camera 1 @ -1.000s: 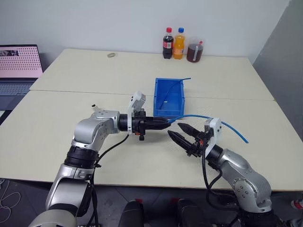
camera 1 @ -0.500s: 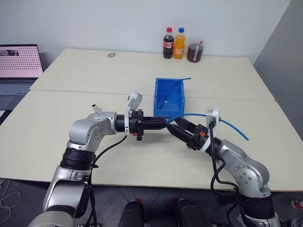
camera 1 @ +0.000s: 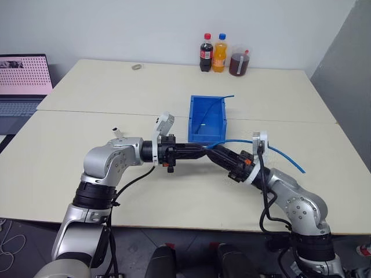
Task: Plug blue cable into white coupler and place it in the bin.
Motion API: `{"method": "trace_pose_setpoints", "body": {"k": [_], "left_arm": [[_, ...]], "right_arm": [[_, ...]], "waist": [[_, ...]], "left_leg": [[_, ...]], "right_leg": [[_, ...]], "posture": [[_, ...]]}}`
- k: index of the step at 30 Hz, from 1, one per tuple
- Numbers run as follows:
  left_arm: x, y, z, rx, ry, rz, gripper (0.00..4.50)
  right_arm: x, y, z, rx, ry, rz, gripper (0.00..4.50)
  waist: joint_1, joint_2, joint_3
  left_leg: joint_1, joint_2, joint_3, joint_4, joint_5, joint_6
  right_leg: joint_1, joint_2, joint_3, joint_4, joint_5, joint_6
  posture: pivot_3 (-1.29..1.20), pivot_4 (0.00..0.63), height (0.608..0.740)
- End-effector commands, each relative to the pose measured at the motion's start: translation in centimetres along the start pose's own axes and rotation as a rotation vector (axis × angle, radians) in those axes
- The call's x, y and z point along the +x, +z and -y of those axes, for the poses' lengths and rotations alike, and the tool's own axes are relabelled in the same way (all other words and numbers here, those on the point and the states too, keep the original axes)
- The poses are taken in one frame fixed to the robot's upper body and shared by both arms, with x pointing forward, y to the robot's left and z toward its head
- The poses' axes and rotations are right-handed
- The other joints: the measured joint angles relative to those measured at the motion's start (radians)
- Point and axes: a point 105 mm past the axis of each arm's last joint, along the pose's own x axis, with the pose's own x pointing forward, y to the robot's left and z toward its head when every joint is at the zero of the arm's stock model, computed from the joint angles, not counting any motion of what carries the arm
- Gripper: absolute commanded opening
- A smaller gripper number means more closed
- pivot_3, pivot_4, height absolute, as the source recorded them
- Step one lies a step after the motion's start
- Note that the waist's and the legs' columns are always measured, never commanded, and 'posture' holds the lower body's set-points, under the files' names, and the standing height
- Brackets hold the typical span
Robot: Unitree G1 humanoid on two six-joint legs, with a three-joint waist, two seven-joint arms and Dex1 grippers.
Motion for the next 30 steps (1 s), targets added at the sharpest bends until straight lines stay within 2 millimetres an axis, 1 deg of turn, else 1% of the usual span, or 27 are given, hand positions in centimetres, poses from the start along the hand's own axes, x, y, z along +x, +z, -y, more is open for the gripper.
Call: {"method": "trace_pose_setpoints", "body": {"k": [1,3,4,13,16,17,20,23,24,28,30], "left_arm": [[-0.4,0.7,0.5,0.016,-0.015,0.021,0.26],[-0.4,0.7,0.5,0.009,-0.016,0.022,0.26],[-0.4,0.7,0.5,0.007,-0.016,0.023,0.26],[-0.5,1.2,0.6,0.022,-0.029,0.04,0.26],[-0.5,1.0,0.2,0.075,0.006,0.028,0.26],[-0.6,0.9,0.1,0.078,0.01,0.026,0.96],[-1.1,0.4,0.3,0.104,0.022,-0.001,1.55],[-2.4,-0.2,0.9,0.143,0.05,-0.036,2.16],[-2.8,-0.3,1.0,0.152,0.064,-0.04,2.29],[-3.9,-0.6,1.1,0.177,0.121,-0.049,3.1],[-5.3,-0.7,0.1,0.197,0.269,-0.004,3.54]], "right_arm": [[0.0,1.2,-1.0,-0.011,0.074,0.028,0.62],[0.1,1.2,-1.1,-0.009,0.083,0.021,0.17],[0.1,1.2,-1.2,-0.008,0.087,0.017,0.09],[0.2,1.2,-2.2,-0.008,0.151,-0.015,0.07],[0.3,1.2,-2.3,-0.007,0.157,-0.02,0.07],[0.3,1.2,-2.3,-0.008,0.156,-0.02,0.06],[0.4,1.3,-2.1,-0.021,0.144,-0.019,0.06],[0.3,1.4,-1.8,-0.043,0.121,-0.015,0.05],[0.3,1.5,-1.6,-0.051,0.11,-0.015,0.05],[0.2,1.6,-0.8,-0.08,0.071,-0.013,0.05],[0.3,1.7,0.1,-0.121,0.025,-0.018,0.05]], "waist": [[0.0,0.0,0.0],[0.0,0.0,0.0],[0.0,0.0,0.0],[0.0,0.0,0.0],[0.0,0.0,0.0],[0.0,0.0,0.0],[0.0,0.0,0.0],[-0.006,0.0,0.0],[-0.009,0.0,0.0],[-0.014,0.0,0.0],[-0.015,0.0,0.0]], "left_leg": [[0.0,0.0,0.0,0.0,0.0,0.0],[0.0,0.0,0.0,0.0,0.0,0.0],[0.0,0.0,0.0,0.0,0.0,0.0],[0.0,0.0,0.0,0.0,0.0,0.0],[0.0,0.0,0.0,0.0,0.0,0.0],[0.0,0.0,0.0,0.0,0.0,0.0],[0.0,0.0,0.0,0.0,0.0,0.0],[0.0,0.0,0.001,-0.001,0.0,0.0],[-0.001,0.0,0.001,-0.001,0.0,0.0],[-0.001,0.0,0.001,-0.002,0.0,0.0],[-0.002,0.0,0.001,-0.002,0.0,0.0]], "right_leg": [[0.0,0.0,0.0,0.0,0.0,0.0],[0.0,0.0,0.0,0.0,0.0,0.0],[0.0,0.0,0.0,0.0,0.0,0.0],[0.0,0.0,0.0,0.0,0.0,0.0],[-0.001,0.0,0.0,0.0,0.0,0.0],[-0.001,0.0,0.001,0.0,0.0,0.0],[-0.001,0.0,0.001,0.0,0.0,0.0],[-0.002,0.0,0.002,0.0,0.0,0.0],[-0.002,0.0,0.002,0.0,0.0,0.0],[-0.003,0.0,0.002,0.0,0.0,0.0],[-0.004,0.0,0.002,0.0,0.0,0.0]], "posture": [[0.0,0.15,0.74],[0.0,0.15,0.74],[0.0,0.15,0.74],[0.0,0.15,0.74],[0.0,0.15,0.74],[0.0,0.15,0.74],[0.0,0.15,0.74],[0.0,0.15,0.74],[0.0,0.15,0.74],[0.0,0.15,0.74],[0.0,0.15,0.74]]}}
